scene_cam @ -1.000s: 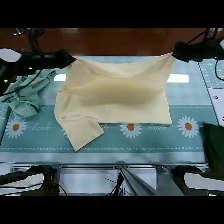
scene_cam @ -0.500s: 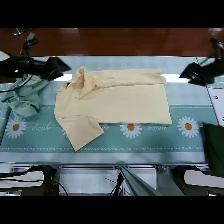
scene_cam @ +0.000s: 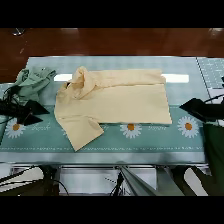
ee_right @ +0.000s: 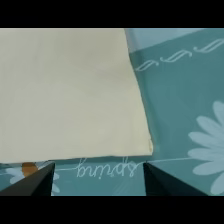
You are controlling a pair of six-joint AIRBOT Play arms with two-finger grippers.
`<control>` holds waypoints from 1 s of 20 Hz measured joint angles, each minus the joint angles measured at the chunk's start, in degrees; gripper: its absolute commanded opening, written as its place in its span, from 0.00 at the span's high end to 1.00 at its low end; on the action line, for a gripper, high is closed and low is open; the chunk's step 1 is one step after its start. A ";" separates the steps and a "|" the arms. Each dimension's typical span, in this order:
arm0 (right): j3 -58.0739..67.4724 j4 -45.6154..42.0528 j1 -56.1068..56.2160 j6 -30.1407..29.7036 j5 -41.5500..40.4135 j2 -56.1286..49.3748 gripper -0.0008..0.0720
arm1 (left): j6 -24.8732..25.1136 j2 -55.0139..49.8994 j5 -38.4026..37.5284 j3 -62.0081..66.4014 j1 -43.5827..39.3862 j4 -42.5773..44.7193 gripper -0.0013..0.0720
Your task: Fold the shirts.
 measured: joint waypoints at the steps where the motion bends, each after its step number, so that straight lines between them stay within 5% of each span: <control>1: -1.70 1.29 -0.07 -0.11 -0.22 1.73 0.13 | 0.17 0.20 0.59 -1.73 0.59 -0.07 0.03; 12: -6.27 5.20 -0.35 -0.66 1.05 6.45 0.13 | 3.32 -1.18 17.44 -11.43 -6.95 -15.15 0.07; 13: -6.34 5.18 -0.35 -0.68 1.16 6.51 0.13 | 3.52 -1.44 18.16 -11.52 -7.58 -15.91 0.33; 14: -6.34 5.22 -0.35 -0.68 1.18 6.51 0.13 | 3.72 -1.73 19.47 -11.63 -8.22 -16.00 0.71; 15: -6.38 5.22 -0.35 -0.70 1.22 6.56 0.13 | 3.91 -1.99 20.74 -11.74 -8.76 -15.39 0.92; 20: -6.38 -2.03 -0.35 3.21 -2.93 6.43 0.13 | 4.85 -2.27 20.98 -11.61 -10.69 -17.05 0.93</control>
